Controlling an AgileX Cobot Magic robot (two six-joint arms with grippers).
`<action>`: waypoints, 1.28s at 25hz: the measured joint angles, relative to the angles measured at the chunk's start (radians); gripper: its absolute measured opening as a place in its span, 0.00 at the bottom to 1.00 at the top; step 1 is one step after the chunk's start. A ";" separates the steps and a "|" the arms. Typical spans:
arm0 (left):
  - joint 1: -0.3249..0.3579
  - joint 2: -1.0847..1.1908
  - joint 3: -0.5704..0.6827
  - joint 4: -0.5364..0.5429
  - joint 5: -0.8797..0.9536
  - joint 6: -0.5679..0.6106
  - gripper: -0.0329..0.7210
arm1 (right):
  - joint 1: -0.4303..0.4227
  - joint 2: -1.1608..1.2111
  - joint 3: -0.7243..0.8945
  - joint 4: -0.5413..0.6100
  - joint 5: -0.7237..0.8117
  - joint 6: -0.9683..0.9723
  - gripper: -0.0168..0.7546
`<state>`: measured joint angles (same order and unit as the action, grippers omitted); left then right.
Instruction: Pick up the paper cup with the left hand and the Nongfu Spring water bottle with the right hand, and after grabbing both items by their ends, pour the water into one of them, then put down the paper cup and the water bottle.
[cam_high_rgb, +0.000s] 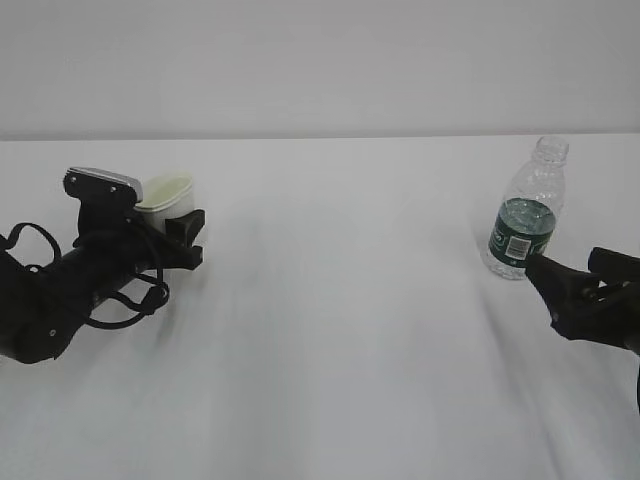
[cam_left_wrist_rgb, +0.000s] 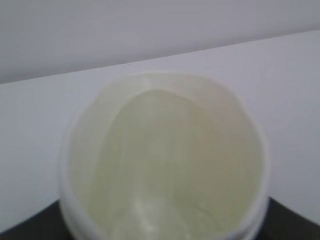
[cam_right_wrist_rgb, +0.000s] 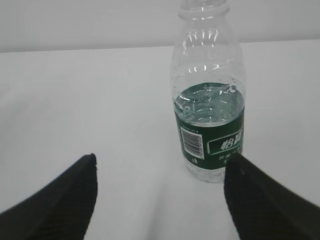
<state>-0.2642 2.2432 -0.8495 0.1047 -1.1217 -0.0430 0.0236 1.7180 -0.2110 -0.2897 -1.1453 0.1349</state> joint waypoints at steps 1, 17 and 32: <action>0.000 0.005 -0.002 0.000 0.000 0.000 0.60 | 0.000 0.000 0.000 -0.002 0.000 0.002 0.79; 0.009 0.009 -0.002 -0.006 0.000 0.000 0.60 | 0.000 0.000 0.000 -0.006 0.000 0.020 0.79; 0.010 0.027 -0.054 -0.004 0.000 0.000 0.60 | 0.000 0.000 0.000 -0.010 0.000 0.030 0.79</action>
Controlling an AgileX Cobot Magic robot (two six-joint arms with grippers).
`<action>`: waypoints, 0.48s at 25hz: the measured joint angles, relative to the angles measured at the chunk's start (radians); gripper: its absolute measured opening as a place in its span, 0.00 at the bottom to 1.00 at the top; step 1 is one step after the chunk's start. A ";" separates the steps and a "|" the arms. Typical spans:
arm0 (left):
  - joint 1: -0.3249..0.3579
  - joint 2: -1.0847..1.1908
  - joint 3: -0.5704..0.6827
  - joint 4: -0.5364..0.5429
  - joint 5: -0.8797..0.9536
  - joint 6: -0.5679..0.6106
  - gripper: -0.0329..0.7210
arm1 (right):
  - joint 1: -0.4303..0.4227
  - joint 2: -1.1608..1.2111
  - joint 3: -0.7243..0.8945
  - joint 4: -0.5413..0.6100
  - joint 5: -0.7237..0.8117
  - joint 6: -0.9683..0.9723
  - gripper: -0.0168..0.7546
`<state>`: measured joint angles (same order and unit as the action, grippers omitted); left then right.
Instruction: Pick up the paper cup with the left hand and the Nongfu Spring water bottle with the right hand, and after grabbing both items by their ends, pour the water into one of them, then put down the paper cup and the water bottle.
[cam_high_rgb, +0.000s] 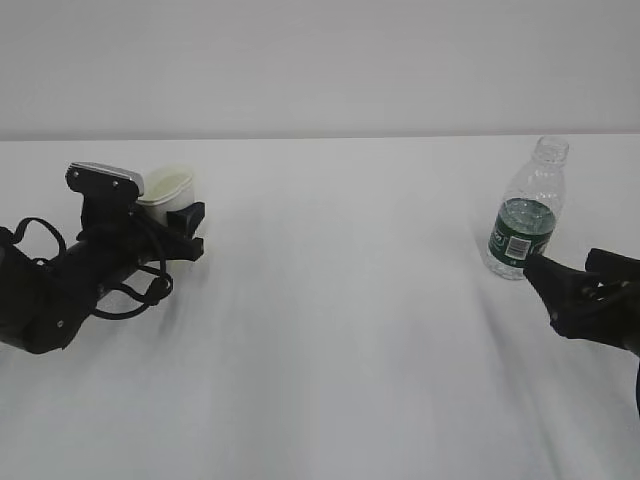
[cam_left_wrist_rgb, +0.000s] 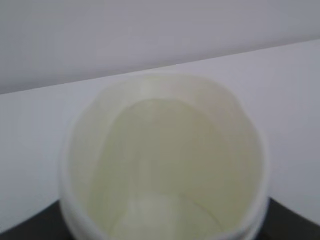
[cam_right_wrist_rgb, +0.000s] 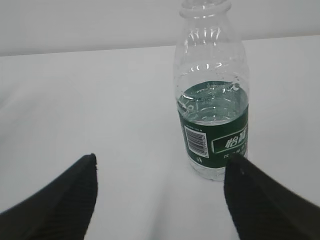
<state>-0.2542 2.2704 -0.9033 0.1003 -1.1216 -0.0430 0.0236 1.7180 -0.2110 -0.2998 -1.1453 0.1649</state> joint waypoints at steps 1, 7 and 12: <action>0.000 0.001 -0.004 0.000 0.000 0.000 0.60 | 0.000 0.000 0.000 0.000 0.000 0.000 0.79; 0.000 0.006 -0.006 0.000 0.000 0.000 0.60 | 0.000 0.000 0.000 -0.002 0.000 0.002 0.79; 0.000 0.043 -0.035 0.002 0.000 0.000 0.60 | 0.000 0.000 0.000 -0.002 0.000 0.010 0.79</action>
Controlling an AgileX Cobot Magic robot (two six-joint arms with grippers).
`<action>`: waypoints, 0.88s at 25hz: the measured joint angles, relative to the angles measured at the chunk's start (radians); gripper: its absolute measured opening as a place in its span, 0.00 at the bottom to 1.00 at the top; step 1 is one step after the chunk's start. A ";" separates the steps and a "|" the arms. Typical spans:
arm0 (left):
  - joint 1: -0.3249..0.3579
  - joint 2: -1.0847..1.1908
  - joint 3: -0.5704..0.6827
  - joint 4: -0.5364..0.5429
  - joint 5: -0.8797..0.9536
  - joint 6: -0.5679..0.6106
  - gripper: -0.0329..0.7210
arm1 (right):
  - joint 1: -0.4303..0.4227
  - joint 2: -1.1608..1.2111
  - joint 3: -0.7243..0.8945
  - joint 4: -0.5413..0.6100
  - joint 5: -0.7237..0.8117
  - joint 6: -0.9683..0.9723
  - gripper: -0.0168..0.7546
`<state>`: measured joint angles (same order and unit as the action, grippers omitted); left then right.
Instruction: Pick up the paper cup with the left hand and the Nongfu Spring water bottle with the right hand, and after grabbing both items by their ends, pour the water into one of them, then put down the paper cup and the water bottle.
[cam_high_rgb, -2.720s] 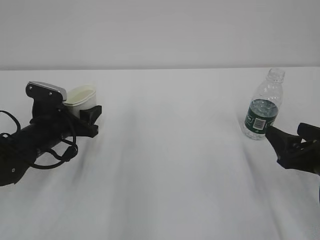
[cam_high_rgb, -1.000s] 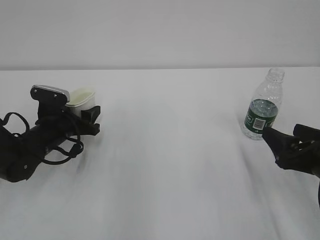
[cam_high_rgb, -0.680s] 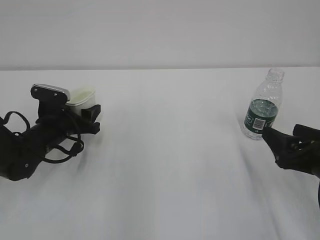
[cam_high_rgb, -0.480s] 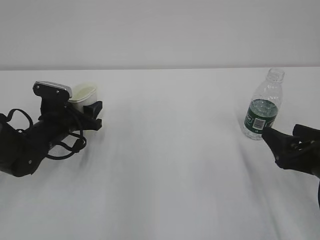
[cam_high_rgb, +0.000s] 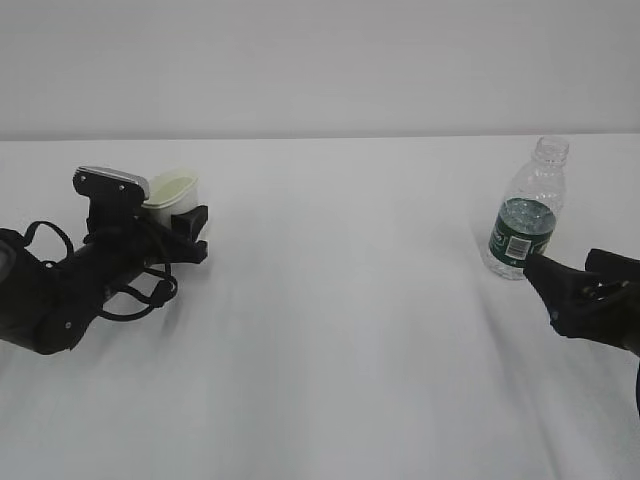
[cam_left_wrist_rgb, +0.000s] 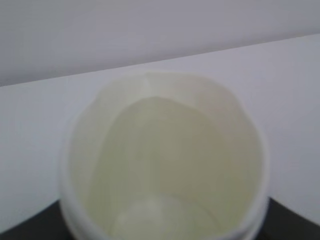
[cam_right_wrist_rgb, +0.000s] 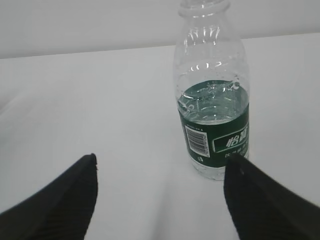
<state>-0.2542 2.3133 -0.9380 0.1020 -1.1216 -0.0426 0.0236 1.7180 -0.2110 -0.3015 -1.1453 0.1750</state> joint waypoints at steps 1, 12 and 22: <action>0.000 0.004 -0.002 0.003 0.000 0.000 0.60 | 0.000 0.000 0.000 0.000 0.000 0.004 0.79; 0.000 0.031 -0.012 0.004 -0.035 0.002 0.59 | 0.000 0.000 0.000 0.000 0.000 0.014 0.79; 0.000 0.038 -0.012 0.073 -0.039 0.002 0.77 | 0.000 0.000 0.000 -0.002 0.000 0.017 0.79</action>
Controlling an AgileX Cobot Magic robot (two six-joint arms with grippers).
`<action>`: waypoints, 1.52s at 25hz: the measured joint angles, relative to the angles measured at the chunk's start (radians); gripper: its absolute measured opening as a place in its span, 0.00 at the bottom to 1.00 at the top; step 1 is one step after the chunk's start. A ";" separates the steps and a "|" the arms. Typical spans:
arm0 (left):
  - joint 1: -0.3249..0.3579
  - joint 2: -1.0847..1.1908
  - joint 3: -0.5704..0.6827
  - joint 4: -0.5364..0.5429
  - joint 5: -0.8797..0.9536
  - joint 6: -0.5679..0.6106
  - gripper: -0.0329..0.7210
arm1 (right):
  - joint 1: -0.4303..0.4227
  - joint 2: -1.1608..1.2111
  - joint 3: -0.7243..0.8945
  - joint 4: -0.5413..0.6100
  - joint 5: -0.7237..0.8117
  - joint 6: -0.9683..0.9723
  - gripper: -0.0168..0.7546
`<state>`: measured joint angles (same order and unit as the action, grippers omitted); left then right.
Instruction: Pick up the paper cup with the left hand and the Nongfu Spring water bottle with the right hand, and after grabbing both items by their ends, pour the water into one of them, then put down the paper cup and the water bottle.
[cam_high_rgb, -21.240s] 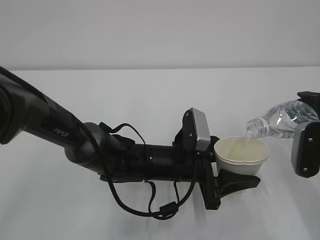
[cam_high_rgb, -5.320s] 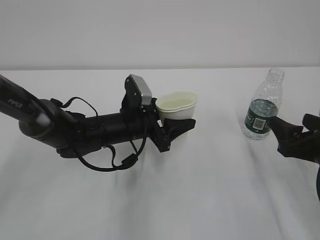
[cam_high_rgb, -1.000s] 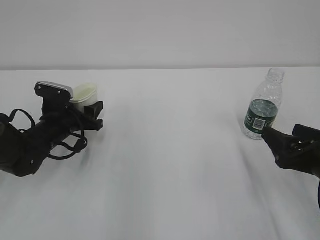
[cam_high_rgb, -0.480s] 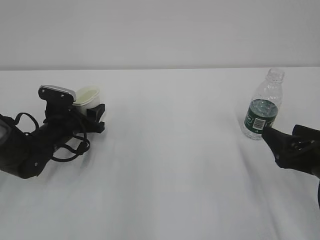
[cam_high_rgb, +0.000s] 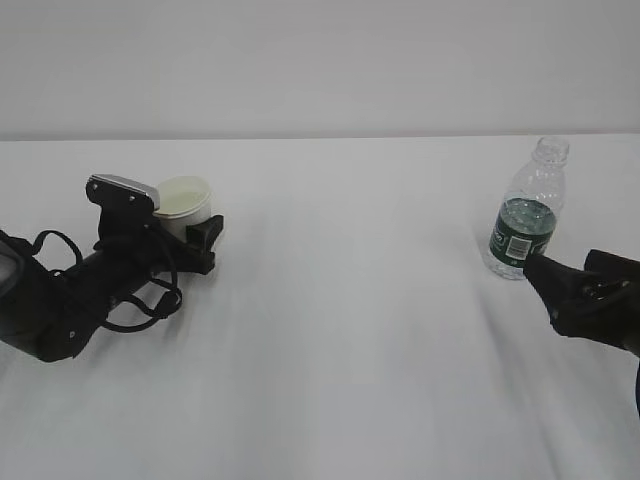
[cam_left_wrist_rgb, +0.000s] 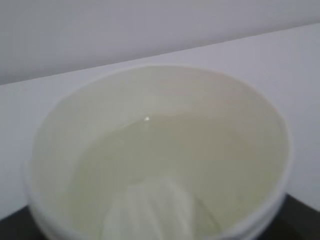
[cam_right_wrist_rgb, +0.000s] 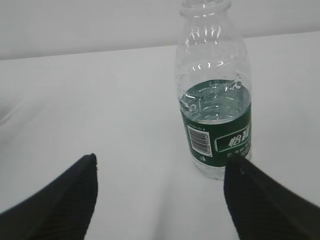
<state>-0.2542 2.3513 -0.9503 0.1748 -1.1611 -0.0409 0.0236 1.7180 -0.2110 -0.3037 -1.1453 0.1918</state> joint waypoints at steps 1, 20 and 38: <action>0.000 0.000 0.000 0.011 0.002 0.000 0.80 | 0.000 0.000 0.000 0.000 0.000 0.000 0.79; 0.000 -0.039 0.060 0.014 0.005 0.000 0.88 | 0.000 0.000 0.000 0.004 0.000 0.000 0.78; 0.000 -0.240 0.253 -0.021 0.005 0.000 0.84 | 0.000 -0.065 0.036 -0.041 0.000 0.000 0.78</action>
<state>-0.2542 2.1112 -0.6973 0.1537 -1.1557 -0.0405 0.0236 1.6527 -0.1747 -0.3446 -1.1453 0.1918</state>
